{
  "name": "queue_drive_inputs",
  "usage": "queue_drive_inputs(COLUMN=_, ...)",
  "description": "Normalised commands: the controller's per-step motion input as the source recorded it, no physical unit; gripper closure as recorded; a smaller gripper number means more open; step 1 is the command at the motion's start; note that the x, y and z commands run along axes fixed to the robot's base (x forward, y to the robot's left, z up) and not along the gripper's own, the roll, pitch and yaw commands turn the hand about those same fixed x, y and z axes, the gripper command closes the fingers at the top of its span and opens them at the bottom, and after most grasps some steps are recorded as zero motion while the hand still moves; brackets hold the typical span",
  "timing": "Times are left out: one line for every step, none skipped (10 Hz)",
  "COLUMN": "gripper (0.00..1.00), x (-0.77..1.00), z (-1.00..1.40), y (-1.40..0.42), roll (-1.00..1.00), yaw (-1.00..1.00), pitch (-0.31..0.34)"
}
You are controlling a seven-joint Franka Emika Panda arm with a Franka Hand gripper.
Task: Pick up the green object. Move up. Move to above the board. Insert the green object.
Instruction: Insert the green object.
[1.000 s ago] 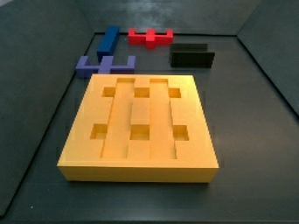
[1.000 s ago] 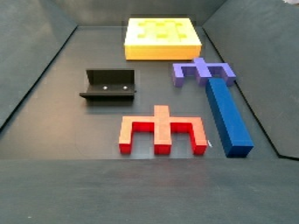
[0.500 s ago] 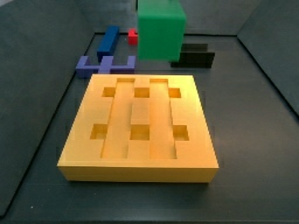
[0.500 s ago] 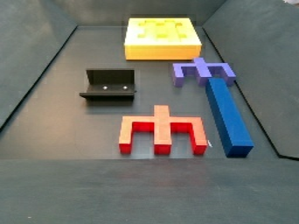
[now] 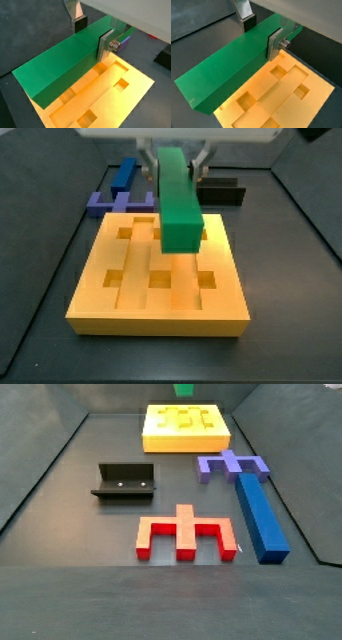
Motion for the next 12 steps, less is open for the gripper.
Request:
queue_drive_inputs(gripper=1.00, x=-0.17, z=-0.41, y=0.07, roll=-0.26, yaw=0.16, pitch=-0.254)
queue_drive_inputs(gripper=1.00, x=-0.29, z=-0.49, y=0.09, roll=-0.18, yaw=0.09, pitch=-0.301)
queue_drive_inputs(gripper=1.00, x=-0.31, z=-0.73, y=0.00, roll=-0.06, yaw=0.00, pitch=-0.259)
queue_drive_inputs(gripper=1.00, x=-0.29, z=-0.31, y=0.00, roll=0.05, yaw=0.00, pitch=-0.103)
queue_drive_inputs(gripper=1.00, x=-0.27, z=-0.42, y=0.00, roll=0.08, yaw=0.00, pitch=-0.066)
queue_drive_inputs(gripper=1.00, x=-0.29, z=-0.51, y=-0.08, roll=0.24, yaw=-0.06, pitch=-0.014)
queue_drive_inputs(gripper=1.00, x=-0.29, z=-0.46, y=-0.12, roll=0.23, yaw=-0.09, pitch=-0.029)
queue_drive_inputs(gripper=1.00, x=-0.41, z=-0.37, y=-0.17, roll=0.28, yaw=-0.09, pitch=-0.067)
queue_drive_inputs(gripper=1.00, x=-0.41, z=-0.32, y=-0.19, roll=0.25, yaw=-0.11, pitch=-0.107)
queue_drive_inputs(gripper=1.00, x=-0.36, z=-0.22, y=-0.17, roll=0.20, yaw=-0.10, pitch=-0.103)
queue_drive_inputs(gripper=1.00, x=-0.17, z=-0.23, y=-0.05, roll=0.12, yaw=0.00, pitch=-0.041)
queue_drive_inputs(gripper=1.00, x=-0.04, z=-0.25, y=-0.03, roll=0.11, yaw=0.00, pitch=0.000)
